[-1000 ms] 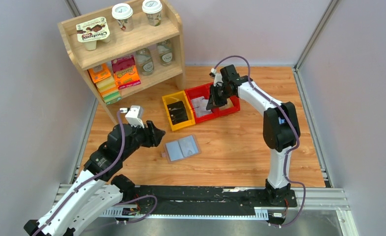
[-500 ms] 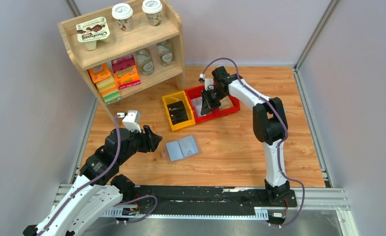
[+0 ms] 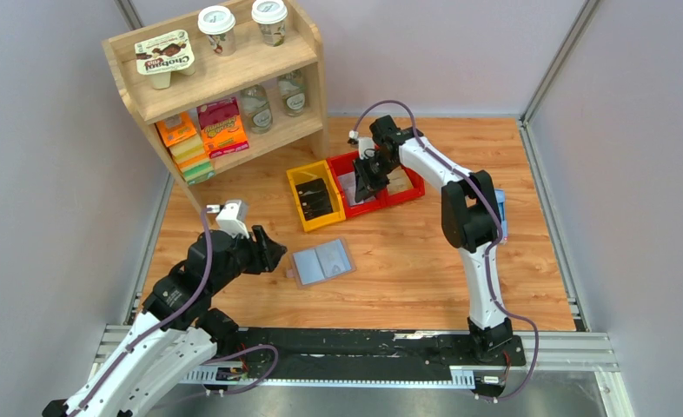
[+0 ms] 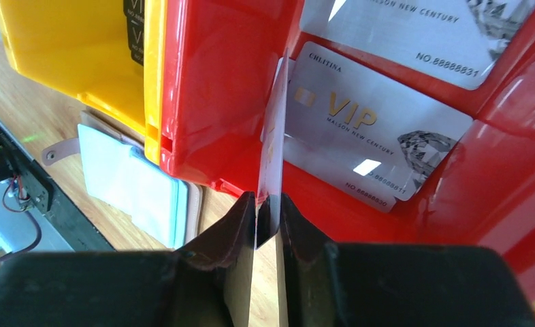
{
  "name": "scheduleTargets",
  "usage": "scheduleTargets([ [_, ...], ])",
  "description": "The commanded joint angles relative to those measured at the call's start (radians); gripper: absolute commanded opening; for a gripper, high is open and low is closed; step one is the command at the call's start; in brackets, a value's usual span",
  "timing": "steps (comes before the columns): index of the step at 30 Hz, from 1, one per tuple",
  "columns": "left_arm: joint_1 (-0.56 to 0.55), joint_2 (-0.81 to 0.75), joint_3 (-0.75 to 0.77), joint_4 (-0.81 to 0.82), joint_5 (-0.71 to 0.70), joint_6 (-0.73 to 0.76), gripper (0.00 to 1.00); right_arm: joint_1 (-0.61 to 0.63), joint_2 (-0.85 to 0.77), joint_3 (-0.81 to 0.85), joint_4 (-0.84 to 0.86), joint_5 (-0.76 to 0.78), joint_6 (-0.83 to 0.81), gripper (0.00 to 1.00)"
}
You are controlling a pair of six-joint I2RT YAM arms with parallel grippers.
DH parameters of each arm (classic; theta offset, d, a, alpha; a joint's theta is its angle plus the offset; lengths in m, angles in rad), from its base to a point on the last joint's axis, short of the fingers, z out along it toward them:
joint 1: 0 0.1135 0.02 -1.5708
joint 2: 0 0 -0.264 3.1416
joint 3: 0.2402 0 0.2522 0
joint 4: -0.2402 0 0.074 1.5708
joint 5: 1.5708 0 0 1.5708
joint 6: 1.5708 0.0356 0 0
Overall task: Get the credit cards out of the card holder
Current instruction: Place the credit card in the storage box, then remove the credit card from the card holder.
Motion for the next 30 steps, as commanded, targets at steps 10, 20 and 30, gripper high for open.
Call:
scheduleTargets([
  [10,0.002,-0.022,-0.02,-0.005,-0.004,-0.043,0.6,0.005,-0.084,0.047,0.108,0.224,0.079,0.24],
  [20,0.002,0.055,-0.047,0.065,0.065,-0.061,0.59,0.034,-0.279,-0.078,0.221,0.394,0.14,0.56],
  [30,0.002,0.274,-0.064,0.22,0.222,-0.066,0.58,0.163,-0.617,-0.505,0.445,0.46,0.358,0.65],
])
